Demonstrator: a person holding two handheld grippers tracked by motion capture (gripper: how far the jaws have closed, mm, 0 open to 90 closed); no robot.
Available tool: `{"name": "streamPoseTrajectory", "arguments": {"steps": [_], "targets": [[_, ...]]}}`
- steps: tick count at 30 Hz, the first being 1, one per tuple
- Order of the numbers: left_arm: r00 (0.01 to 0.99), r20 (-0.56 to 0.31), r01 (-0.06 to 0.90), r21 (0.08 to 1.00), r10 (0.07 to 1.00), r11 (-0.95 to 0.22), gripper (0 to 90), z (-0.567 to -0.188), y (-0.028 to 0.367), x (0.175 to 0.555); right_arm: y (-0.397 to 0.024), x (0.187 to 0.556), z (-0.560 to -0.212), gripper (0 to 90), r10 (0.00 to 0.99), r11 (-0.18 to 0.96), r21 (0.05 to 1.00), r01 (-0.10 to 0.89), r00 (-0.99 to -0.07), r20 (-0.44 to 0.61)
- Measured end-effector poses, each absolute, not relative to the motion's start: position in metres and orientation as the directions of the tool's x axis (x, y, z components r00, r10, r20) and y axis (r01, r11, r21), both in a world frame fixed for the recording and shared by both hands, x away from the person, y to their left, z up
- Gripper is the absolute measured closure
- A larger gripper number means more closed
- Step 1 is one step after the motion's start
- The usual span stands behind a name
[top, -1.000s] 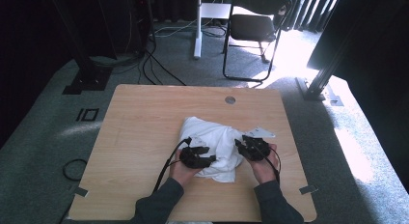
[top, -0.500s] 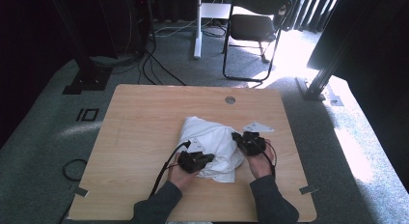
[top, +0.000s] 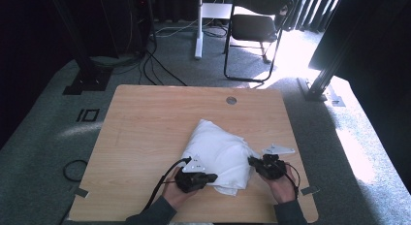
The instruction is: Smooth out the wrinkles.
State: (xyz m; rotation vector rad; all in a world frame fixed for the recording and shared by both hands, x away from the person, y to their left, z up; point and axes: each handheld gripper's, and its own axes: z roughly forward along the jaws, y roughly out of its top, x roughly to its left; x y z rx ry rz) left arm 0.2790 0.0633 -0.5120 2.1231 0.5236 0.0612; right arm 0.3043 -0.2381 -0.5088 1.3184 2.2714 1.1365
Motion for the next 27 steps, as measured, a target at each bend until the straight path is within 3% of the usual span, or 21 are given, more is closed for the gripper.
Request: {"name": "streamPoseTrajectory", "arguments": {"steps": [4, 5, 7, 10, 13, 17, 20, 22, 23, 27], "targets": [[0.904, -0.175, 0.365, 0.788, 0.389, -0.495, 90.0, -0.519, 0.064, 0.278, -0.244, 0.3, -0.52, 84.0, 0.859, 0.292, 0.699, 0.652, -0.501, 0.108], [0.9, -0.194, 0.375, 0.801, 0.39, -0.467, 84.6, -0.517, 0.068, 0.281, -0.25, 0.295, -0.516, 65.4, 0.882, 0.252, 0.728, 0.637, -0.462, 0.099], [0.899, -0.19, 0.368, 0.814, 0.394, -0.449, 76.3, -0.509, 0.07, 0.284, -0.25, 0.291, -0.504, 59.4, 0.881, 0.216, 0.785, 0.581, -0.462, 0.1], [0.898, -0.151, 0.336, 0.841, 0.413, -0.424, 69.8, -0.491, 0.075, 0.29, -0.241, 0.29, -0.481, 56.2, 0.87, 0.21, 0.856, 0.473, -0.49, 0.058], [0.895, -0.123, 0.315, 0.855, 0.429, -0.411, 67.7, -0.479, 0.077, 0.3, -0.231, 0.295, -0.473, 55.8, 0.858, 0.222, 0.865, 0.449, -0.512, 0.046], [0.867, -0.069, 0.303, 0.86, 0.494, -0.412, 59.8, -0.465, 0.074, 0.34, -0.206, 0.316, -0.479, 56.9, 0.844, 0.299, 0.84, 0.452, -0.536, -0.013], [0.84, -0.105, 0.36, 0.841, 0.532, -0.403, 57.7, -0.472, 0.069, 0.368, -0.199, 0.326, -0.489, 66.3, 0.851, 0.322, 0.81, 0.49, -0.525, -0.02], [0.84, -0.105, 0.36, 0.841, 0.532, -0.403, 57.4, -0.472, 0.069, 0.368, -0.198, 0.328, -0.491, 66.3, 0.852, 0.325, 0.801, 0.502, -0.524, -0.017], [0.82, -0.144, 0.428, 0.796, 0.554, -0.428, 56.8, -0.488, 0.06, 0.387, -0.2, 0.325, -0.494, 86.5, 0.85, 0.331, 0.792, 0.514, -0.526, -0.014], [0.809, -0.169, 0.461, 0.776, 0.563, -0.43, 58.1, -0.497, 0.057, 0.389, -0.206, 0.312, -0.491, 88.3, 0.841, 0.336, 0.81, 0.481, -0.54, -0.028]]}}
